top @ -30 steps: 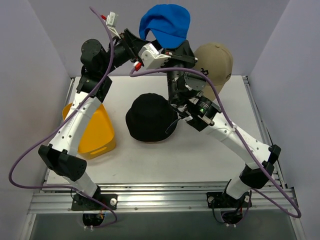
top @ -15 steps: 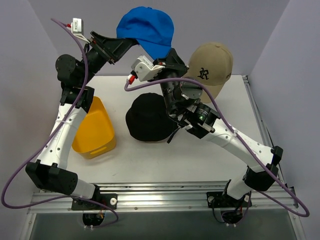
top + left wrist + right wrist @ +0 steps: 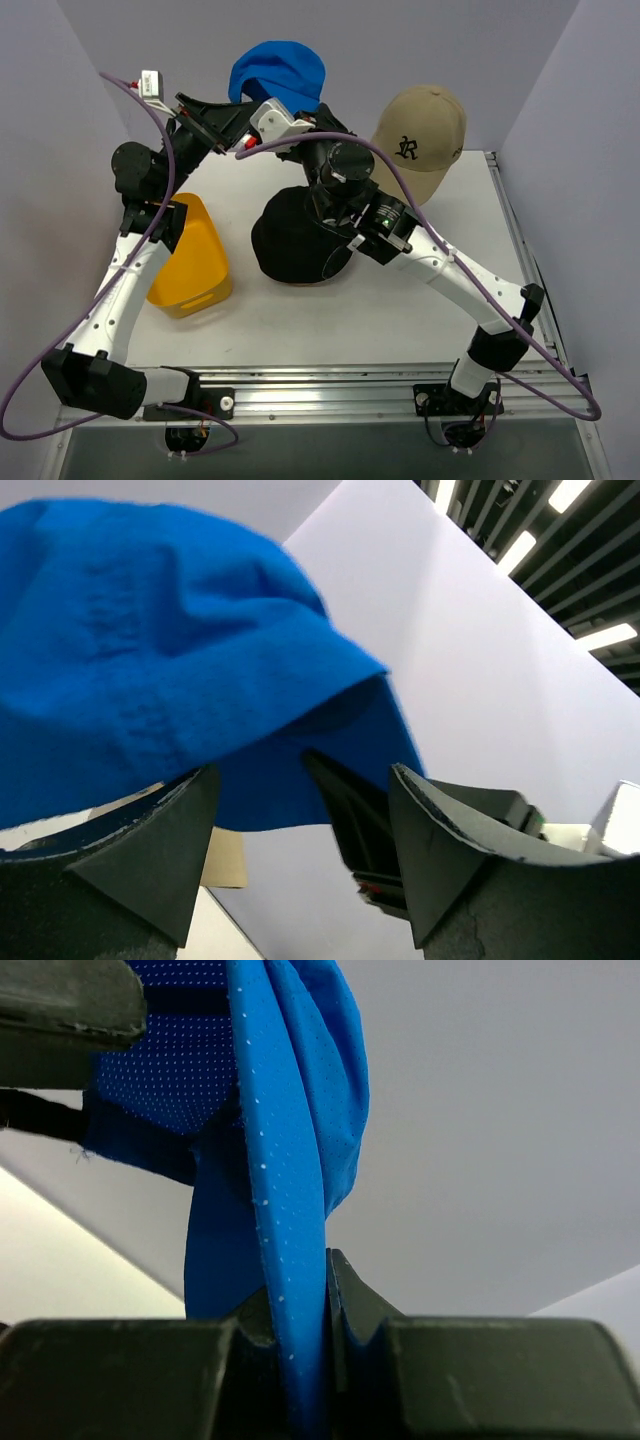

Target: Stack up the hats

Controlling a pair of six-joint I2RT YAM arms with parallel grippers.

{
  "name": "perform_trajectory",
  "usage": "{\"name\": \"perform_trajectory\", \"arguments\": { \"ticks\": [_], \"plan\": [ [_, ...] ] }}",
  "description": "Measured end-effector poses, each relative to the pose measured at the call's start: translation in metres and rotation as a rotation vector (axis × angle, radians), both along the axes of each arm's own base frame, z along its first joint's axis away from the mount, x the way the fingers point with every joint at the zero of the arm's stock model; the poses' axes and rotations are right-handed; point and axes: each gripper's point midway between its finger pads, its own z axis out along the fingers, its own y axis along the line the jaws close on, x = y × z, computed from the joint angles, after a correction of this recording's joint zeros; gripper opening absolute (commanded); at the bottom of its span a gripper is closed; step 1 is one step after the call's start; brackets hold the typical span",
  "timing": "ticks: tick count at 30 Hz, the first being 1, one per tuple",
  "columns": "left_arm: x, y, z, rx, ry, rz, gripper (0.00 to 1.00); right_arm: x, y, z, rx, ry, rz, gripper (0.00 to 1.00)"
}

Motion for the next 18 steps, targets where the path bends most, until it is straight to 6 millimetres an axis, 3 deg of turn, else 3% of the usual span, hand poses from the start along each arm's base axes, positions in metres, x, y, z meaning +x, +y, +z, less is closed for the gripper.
{"name": "perform_trajectory", "arguments": {
  "ticks": [9,18],
  "plan": [
    [-0.011,0.023,0.008,-0.057,-0.007,0.102,0.77,0.007,0.021,-0.038,0.030,0.122,0.044,0.00],
    [0.030,0.016,-0.030,-0.073,0.129,0.088,0.77,0.008,0.033,-0.064,0.033,0.175,0.081,0.00]
  ]
}}
